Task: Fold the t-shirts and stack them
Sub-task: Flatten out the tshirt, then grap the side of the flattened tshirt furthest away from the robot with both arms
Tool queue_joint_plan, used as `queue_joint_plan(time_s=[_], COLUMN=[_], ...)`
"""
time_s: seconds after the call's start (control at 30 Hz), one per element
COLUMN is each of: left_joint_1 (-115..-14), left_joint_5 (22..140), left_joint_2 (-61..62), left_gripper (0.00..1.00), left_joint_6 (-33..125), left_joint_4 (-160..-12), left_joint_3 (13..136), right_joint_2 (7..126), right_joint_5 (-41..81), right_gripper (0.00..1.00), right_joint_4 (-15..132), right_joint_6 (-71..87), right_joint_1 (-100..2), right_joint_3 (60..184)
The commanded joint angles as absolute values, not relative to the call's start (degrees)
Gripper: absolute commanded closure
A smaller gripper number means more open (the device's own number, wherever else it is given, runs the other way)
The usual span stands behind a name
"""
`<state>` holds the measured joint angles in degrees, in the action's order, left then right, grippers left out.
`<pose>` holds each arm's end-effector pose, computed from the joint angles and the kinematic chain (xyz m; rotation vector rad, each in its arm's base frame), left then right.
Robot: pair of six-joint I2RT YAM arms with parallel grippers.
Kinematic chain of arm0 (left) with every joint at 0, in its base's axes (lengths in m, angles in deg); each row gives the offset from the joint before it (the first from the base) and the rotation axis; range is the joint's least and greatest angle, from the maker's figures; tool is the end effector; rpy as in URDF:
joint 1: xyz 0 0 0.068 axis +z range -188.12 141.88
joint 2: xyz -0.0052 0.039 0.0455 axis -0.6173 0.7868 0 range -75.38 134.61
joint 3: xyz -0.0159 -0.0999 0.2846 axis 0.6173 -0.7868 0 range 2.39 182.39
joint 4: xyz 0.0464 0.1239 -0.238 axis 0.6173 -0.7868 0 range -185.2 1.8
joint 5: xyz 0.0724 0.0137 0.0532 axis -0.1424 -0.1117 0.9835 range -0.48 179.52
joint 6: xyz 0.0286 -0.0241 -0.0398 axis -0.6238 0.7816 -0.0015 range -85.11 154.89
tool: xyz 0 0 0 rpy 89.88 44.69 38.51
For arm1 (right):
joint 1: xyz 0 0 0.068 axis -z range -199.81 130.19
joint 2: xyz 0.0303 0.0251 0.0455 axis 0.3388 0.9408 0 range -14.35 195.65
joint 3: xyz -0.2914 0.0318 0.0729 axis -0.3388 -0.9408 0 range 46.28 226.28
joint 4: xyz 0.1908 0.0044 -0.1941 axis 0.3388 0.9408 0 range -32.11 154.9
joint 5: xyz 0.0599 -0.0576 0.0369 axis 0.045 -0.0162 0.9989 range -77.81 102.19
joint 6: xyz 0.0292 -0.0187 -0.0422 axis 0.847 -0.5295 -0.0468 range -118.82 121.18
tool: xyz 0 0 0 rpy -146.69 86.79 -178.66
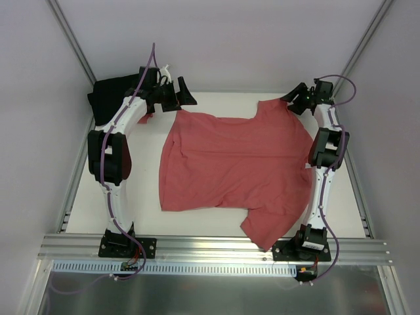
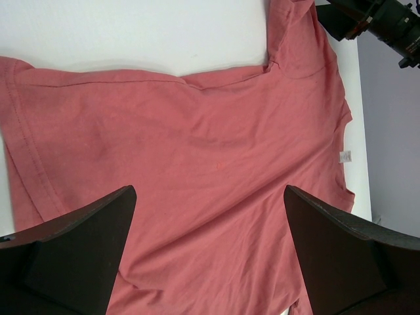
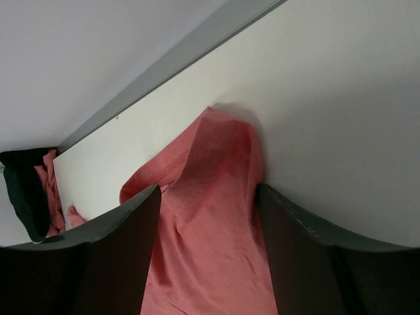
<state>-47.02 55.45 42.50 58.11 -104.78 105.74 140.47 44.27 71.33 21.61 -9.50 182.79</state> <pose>0.5009 -0.0992 0.3132 0.0997 2.1544 -0.9576 0.6310 -0.0950 0.1597 0.2300 2.0949 0.6981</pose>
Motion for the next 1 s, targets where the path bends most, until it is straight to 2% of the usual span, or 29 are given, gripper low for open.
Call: queue_joint_plan(time_s=[0.0, 0.1, 0.13, 0.2, 0.23, 0.47, 0.87, 0.9, 0.93, 0.97], left_joint_1=[-46.5, -46.4, -46.3, -46.2, -46.1, -45.9, -46.0, -45.9, -46.0, -45.9], left_joint_5=[53.7, 53.5, 53.3, 53.2, 53.2, 52.7, 51.8, 51.6, 51.5, 51.4], left_joint_2=[39.8, 39.6, 39.6, 39.6, 39.6, 39.8, 39.7, 39.6, 39.6, 39.5], left_gripper=[0.01, 0.01, 0.01, 0.01, 0.01, 0.01, 0.01, 0.01, 0.01, 0.01], left_joint_6=[57.3, 57.4, 57.5, 57.6, 57.6, 58.3, 59.4, 59.5, 59.7, 59.9], left_joint_4=[-103.4, -103.3, -103.1, -103.1, -103.0, -102.4, -101.0, -100.9, -100.7, -100.6], left_joint_3=[105.2, 104.9, 104.8, 104.7, 104.7, 104.4, 104.1, 103.9, 103.9, 103.6], right_joint_2=[142.4, 142.4, 142.4, 142.5, 142.4, 140.3, 122.4, 121.8, 121.3, 121.3], right_joint_5=[44.4, 44.1, 44.2, 44.1, 43.7, 43.1, 41.8, 41.6, 41.1, 40.9], right_gripper=[0.36, 0.41, 0.62, 0.81, 1.00, 1.00, 1.00, 0.98, 0.93, 0.71], right_joint_4=[73.1, 73.0, 72.8, 72.6, 72.8, 74.7, 76.5, 76.6, 77.1, 78.1], right_joint_6=[22.0, 22.2, 22.3, 22.6, 22.6, 20.5, 14.1, 13.8, 13.6, 13.0], right_joint_1=[-9.9, -9.9, -9.9, -9.8, -9.8, -9.6, -9.8, -9.8, -9.8, -9.8], right_joint_3=[184.2, 184.2, 184.3, 184.3, 184.2, 182.7, 159.1, 158.2, 157.8, 158.1])
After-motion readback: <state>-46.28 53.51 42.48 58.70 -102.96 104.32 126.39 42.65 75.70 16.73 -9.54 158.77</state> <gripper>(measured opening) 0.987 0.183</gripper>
